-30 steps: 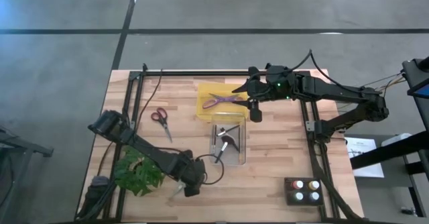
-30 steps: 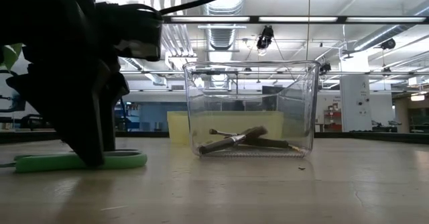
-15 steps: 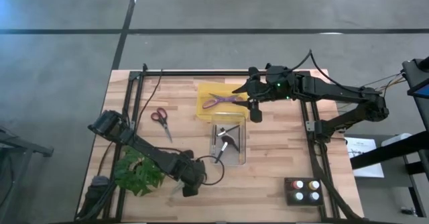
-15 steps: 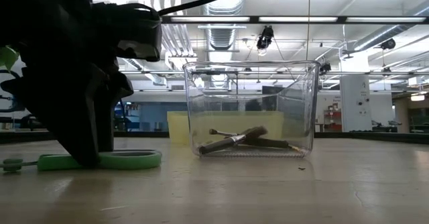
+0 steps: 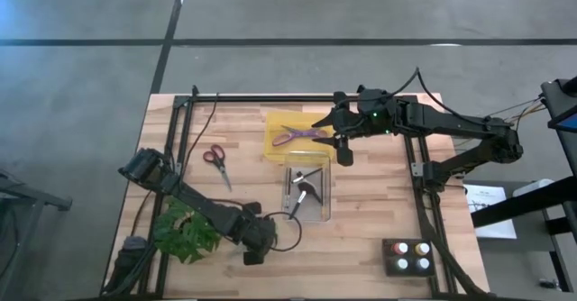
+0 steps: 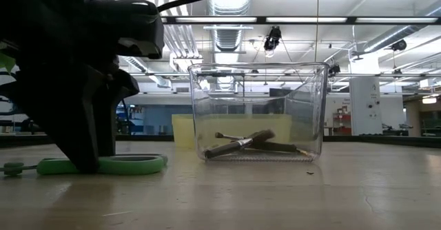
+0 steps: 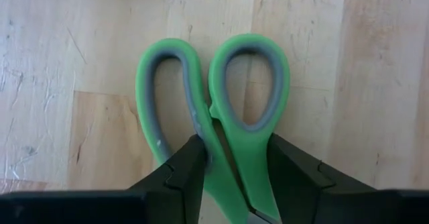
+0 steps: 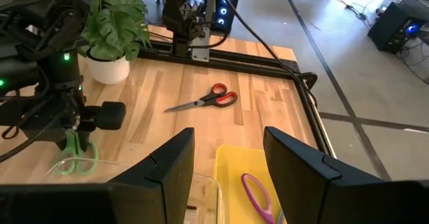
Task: Pick & Place Paint Supplies
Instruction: Put the green scissors into the yellow bin
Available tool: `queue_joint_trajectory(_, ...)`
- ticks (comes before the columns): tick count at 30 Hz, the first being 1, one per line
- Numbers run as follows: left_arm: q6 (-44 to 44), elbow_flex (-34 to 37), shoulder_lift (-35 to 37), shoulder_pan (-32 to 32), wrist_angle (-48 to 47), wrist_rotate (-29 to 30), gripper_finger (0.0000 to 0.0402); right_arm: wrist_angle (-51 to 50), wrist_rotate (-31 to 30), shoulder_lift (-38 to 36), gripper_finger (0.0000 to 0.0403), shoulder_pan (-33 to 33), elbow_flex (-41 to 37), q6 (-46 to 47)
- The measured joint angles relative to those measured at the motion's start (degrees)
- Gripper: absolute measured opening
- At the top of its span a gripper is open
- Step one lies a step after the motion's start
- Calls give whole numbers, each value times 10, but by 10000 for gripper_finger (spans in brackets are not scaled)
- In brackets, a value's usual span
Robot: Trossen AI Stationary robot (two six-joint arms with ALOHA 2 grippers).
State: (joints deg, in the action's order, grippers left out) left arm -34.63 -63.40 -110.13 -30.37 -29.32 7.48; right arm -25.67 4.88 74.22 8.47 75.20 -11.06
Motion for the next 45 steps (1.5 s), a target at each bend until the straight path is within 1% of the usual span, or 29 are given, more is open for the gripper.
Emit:
queue_joint_trajectory(10, 12, -1, 4, -1, -6, 9, 138, 2, 1, 0, 178, 0, 0, 0)
queue_joint_trajectory(16, 17, 3, 30, -1, -31, 9, 135, 4, 1, 0, 178, 0, 0, -1)
queue_joint_trajectory(22, 30, 4, 59, -2, -58, 16, 111, 6, 0, 0, 178, 0, 0, -1)
queue_joint_trajectory(26, 44, 3, 85, -2, -56, 32, 74, 7, 0, 0, 178, 0, 0, -1)
queue_joint_trajectory(30, 67, 3, 88, -1, -57, 10, 36, 7, 0, 0, 178, 0, 0, -1)
queue_joint_trajectory(33, 79, 3, 90, -1, -55, -12, 31, 7, 0, 0, 178, 0, 0, -1)
queue_joint_trajectory(35, 78, 3, 89, -1, -54, -13, 37, 7, 0, 0, 178, 0, 0, -1)
queue_joint_trajectory(37, 75, 3, 89, 1, -45, -9, 54, 7, 0, 0, 178, 0, 0, -1)
queue_joint_trajectory(41, 63, 2, 86, 8, -25, 12, 105, 7, 0, 0, 178, 0, 0, 1)
queue_joint_trajectory(45, 58, 2, 73, 18, -13, 20, 150, 7, 1, 0, 178, 0, 0, 4)
